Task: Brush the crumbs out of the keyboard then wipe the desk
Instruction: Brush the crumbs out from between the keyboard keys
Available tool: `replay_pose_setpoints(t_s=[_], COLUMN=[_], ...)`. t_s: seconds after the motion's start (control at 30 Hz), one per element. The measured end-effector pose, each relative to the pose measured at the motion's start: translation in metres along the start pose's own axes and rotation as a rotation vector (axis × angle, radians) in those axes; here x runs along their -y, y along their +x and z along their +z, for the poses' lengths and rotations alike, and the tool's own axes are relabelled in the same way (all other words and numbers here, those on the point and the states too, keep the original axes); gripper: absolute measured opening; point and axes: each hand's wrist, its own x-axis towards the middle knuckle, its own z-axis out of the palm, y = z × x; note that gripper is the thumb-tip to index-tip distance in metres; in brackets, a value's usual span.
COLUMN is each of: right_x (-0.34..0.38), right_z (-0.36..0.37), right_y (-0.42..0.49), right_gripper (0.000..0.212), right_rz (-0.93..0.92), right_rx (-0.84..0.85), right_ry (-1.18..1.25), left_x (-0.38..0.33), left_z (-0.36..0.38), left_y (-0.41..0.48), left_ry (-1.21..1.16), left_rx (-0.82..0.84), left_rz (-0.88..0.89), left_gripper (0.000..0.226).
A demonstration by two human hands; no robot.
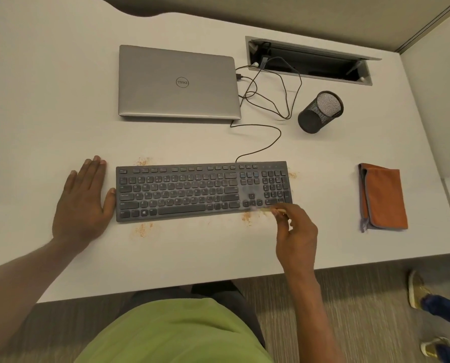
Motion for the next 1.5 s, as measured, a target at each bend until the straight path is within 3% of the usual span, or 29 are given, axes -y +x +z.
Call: replay_pose_setpoints(t_s=[0.13,0.33,0.6,1.5], right_x=[0.004,0.013,0.028,0.1], right_z=[0.007,0.013,0.043,0.13], right_y=[0.003,-0.026,-0.052,-0.079], right_gripper=[0.02,0.017,0.022,0.016], right_rz=[0.023,-0.014,-0.091,-0.521], right_rx=[-0.041,0.069,-0.105,0.143], right_ry=[0.051,0.095,-0.009,-0.074], left_x=[0.0,0.0,-0.001,-0.001], left_z=[-0.001,-0.002,-0.003,-0.005], left_y=[0.0,-0.001,-0.001,0.0], left_ry=[0.001,0.001,0.001,0.006], left_rx=[-0.001,0.005,0.005,0.024], left_rz=[0.003,-0.006,-0.005,-0.02], left_gripper=[0.071,0.071,0.071,0.07])
